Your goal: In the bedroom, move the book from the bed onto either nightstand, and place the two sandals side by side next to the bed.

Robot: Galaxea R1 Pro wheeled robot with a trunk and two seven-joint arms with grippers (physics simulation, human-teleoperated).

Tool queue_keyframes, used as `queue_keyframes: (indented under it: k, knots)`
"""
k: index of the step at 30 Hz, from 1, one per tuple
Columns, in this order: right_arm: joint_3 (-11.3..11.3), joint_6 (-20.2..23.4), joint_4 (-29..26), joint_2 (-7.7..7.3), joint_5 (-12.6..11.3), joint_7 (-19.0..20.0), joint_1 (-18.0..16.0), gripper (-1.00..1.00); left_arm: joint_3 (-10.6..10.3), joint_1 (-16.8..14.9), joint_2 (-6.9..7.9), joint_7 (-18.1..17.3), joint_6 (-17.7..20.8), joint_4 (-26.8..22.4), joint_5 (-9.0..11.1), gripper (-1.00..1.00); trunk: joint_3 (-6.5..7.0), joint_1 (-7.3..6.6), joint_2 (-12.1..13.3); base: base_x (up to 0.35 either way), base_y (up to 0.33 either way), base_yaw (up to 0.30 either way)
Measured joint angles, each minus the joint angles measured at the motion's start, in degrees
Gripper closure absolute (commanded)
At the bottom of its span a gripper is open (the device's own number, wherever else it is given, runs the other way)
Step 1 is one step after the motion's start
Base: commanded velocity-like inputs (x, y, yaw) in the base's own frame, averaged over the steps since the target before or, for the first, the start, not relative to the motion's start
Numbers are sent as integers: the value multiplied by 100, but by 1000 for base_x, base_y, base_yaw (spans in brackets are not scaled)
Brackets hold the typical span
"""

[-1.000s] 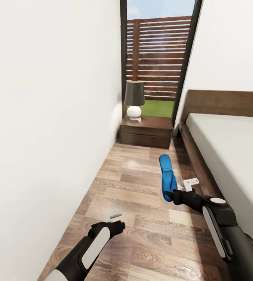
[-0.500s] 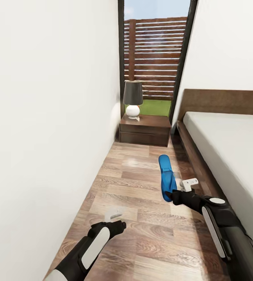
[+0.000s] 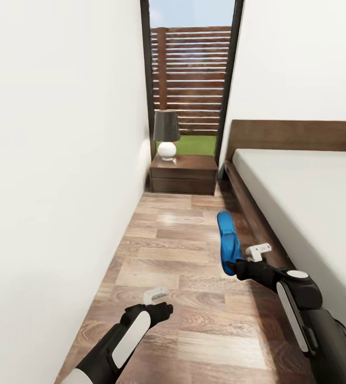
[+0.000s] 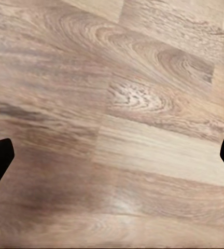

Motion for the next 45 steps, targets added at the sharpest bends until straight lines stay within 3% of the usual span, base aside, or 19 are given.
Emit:
queue_keyframes:
  k: [11,14,24,29,45]
  knots:
    - [190,5,0,-19,-17,243,7,100,6,-2,1,5,0,5,1,-100,0,1,0,-298,-109,-107]
    - [215,-10,-1,-25,-32,690,9,100,10,-6,6,7,1,7,-6,-100,0,1,0,-326,-102,-38]
    - [380,19,-1,-64,-8,1169,10,100,43,-9,9,17,1,9,0,-100,0,1,0,-332,-75,-178]
    - [353,25,-2,-83,-25,1881,11,100,34,-10,11,43,0,10,-6,-100,0,0,0,-278,-13,-252]
    - [299,-33,-1,-86,14,2062,10,100,22,-10,19,20,-8,1,-8,-100,0,-2,0,-37,-1,-257]
